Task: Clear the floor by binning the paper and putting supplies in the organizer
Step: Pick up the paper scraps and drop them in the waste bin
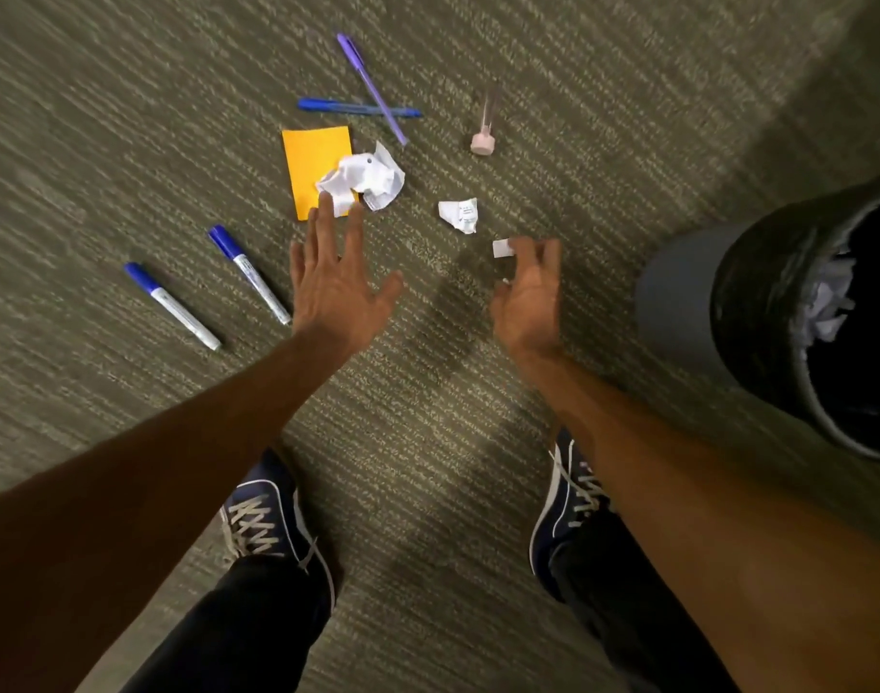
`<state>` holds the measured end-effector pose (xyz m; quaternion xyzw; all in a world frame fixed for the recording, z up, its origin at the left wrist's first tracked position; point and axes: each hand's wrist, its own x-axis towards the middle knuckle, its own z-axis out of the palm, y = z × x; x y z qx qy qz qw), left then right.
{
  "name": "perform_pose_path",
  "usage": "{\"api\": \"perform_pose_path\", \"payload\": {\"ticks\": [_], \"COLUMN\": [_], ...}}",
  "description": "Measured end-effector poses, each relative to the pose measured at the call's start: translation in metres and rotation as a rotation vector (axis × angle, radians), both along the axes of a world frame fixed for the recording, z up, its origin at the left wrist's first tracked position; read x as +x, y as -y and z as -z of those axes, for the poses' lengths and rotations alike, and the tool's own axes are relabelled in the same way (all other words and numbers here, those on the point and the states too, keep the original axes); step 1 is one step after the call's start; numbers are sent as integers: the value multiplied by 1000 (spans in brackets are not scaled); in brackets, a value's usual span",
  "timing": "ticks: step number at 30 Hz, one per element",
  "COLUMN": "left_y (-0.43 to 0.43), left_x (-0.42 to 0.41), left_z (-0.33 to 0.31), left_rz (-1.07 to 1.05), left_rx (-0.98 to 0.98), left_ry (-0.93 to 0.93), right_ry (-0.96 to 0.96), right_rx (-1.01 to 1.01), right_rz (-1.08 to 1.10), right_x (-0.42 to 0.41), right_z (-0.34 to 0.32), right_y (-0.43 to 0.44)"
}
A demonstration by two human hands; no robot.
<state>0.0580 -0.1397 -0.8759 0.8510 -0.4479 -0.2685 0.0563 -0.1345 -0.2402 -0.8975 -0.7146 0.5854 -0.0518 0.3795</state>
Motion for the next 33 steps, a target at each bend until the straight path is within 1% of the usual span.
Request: {"api": "perform_pose_path", "payload": {"ticks": [1,2,4,6,9,11,12,15,19,23,25,26,28,30,33], "left_y": [2,4,11,20,34,41,44,49,49,52,55,57,62,67,73], "left_x": [3,6,14,22,31,34,35,34,31,33,35,37,39,42,44], "left_z": [0,0,0,1,5,7,8,9,6,5,7,8,12,15,19], "left_rz": [1,4,5,11,28,21,14,5,1,31,38,49,89,141,250], "left_rx": [-1,-5,-10,-10,-11,-7,-3,1,15,41,48,55,70,93,114], "left_ry": [-1,-4,-11,-3,-2,-9,-15,-24,-35,-39,-38,-31,-22,3,121], "right_ry": [54,46,-39,-101,-177,-243,-266,-233,-74,-31,-60,-109,-192,-229,-254], "right_rx": [-30,-55,-104,-99,-80,-139,-156,-176,-167,-137,-89,-74,-39,-14,-84], "right_rz": [10,-19,-143,-283,-371,-423,-439,-432,-327,-409,-459,-497,-569,-621,-671], "right_x": [1,2,6,12,11,12,11,10,15,29,38,43,50,54,54], "right_z": [3,3,2,0,9,10,8,7,-8,-14,-8,-5,4,11,16], "right_y": [5,11,22,27,30,30,30,30,31,35,42,46,53,56,57]}}
